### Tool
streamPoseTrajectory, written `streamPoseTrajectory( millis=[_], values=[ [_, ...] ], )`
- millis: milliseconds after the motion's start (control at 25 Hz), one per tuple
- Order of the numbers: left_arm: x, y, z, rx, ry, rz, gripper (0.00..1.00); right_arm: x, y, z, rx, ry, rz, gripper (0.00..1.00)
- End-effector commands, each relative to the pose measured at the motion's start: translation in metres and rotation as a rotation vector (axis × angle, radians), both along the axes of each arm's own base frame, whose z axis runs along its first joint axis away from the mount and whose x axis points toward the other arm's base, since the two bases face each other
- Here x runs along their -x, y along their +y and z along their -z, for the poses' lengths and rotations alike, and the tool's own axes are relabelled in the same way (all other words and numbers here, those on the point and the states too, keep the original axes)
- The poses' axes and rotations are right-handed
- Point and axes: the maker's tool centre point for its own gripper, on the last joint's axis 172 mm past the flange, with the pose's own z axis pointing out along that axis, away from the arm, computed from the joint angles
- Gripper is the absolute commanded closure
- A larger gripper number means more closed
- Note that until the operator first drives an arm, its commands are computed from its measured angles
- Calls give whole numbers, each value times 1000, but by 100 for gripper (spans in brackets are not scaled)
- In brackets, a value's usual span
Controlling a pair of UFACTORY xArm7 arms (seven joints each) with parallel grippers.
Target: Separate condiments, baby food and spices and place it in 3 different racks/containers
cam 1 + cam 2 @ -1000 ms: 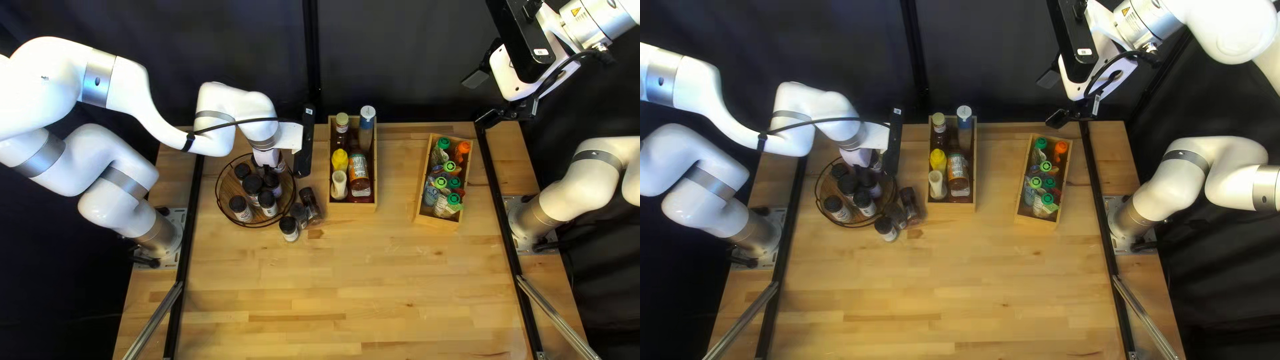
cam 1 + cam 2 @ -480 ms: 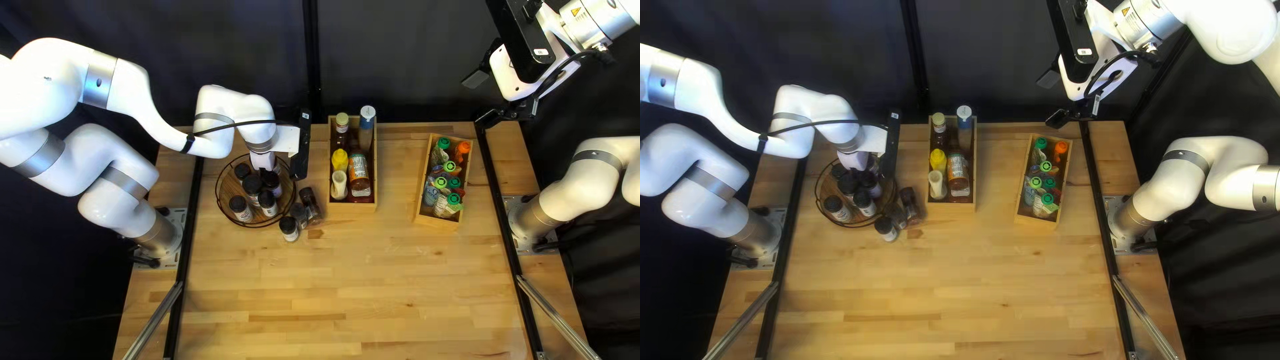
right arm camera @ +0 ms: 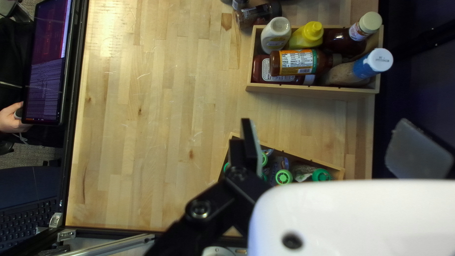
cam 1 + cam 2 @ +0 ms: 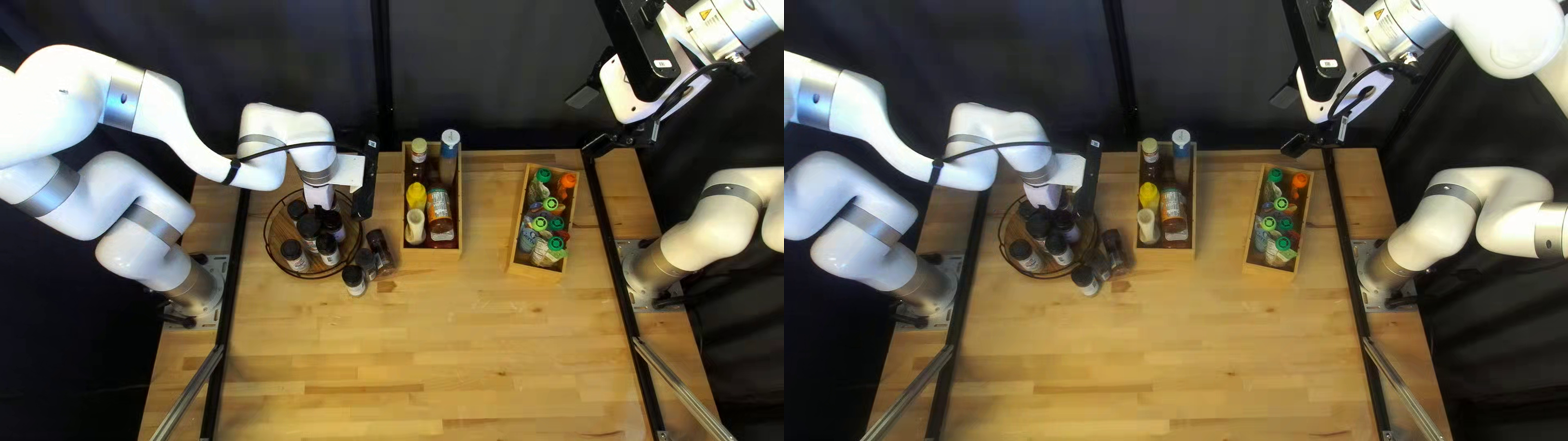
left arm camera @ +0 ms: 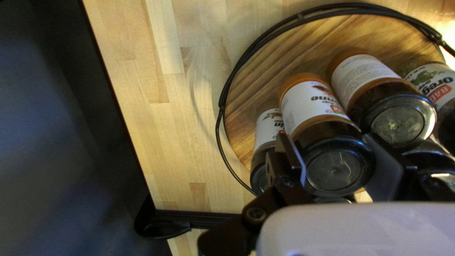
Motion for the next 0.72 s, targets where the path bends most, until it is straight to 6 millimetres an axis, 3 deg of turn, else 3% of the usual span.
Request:
streamPoseTrajectory(
  millis=[40,280,480,720],
  values=[
    [-2,0,0,-1,-1,-1,3,0,0,0,0,0,0,0],
    [-5,-2,-4,-4,-4,1,0,0,0,0,0,0,0,0],
    [-14,-16,-28,6,-20,32,0,0,0,0,0,0,0,0],
    [-47,-67,-53,84,-66,133,0,0,0,0,0,0,0,0]
  ],
)
